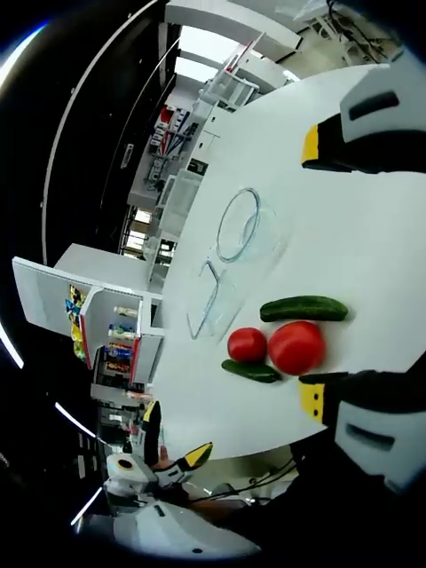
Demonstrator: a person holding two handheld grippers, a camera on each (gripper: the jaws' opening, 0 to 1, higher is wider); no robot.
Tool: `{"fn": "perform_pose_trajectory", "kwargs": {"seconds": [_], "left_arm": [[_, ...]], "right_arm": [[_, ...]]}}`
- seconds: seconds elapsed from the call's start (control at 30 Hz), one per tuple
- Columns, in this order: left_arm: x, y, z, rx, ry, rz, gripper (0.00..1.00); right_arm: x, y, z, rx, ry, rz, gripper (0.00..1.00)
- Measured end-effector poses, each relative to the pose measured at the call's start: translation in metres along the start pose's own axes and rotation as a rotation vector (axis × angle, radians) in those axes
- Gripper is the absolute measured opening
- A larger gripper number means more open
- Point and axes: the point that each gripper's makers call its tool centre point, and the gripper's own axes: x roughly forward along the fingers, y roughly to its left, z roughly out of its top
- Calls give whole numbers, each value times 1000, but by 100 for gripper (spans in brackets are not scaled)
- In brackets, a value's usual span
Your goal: Sort the scattered tomatoes and cucumbers on the table and place them into their respective storage containers
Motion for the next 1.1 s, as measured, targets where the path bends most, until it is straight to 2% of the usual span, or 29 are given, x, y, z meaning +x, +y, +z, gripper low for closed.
{"fn": "perform_pose_trajectory", "kwargs": {"seconds": [0.2, 0.43, 0.77, 1.1], "left_arm": [[2, 0, -6, -2, 10, -5, 89], [7, -1, -6, 20, 20, -10, 88], [16, -4, -10, 50, 49, -10, 88], [16, -9, -4, 64, 42, -21, 88]], "right_arm": [[6, 1, 2, 8, 5, 6, 89], [4, 3, 10, -2, -23, 12, 89], [-2, -2, 4, 9, -13, -2, 89], [-7, -5, 1, 4, -7, -14, 90]]}}
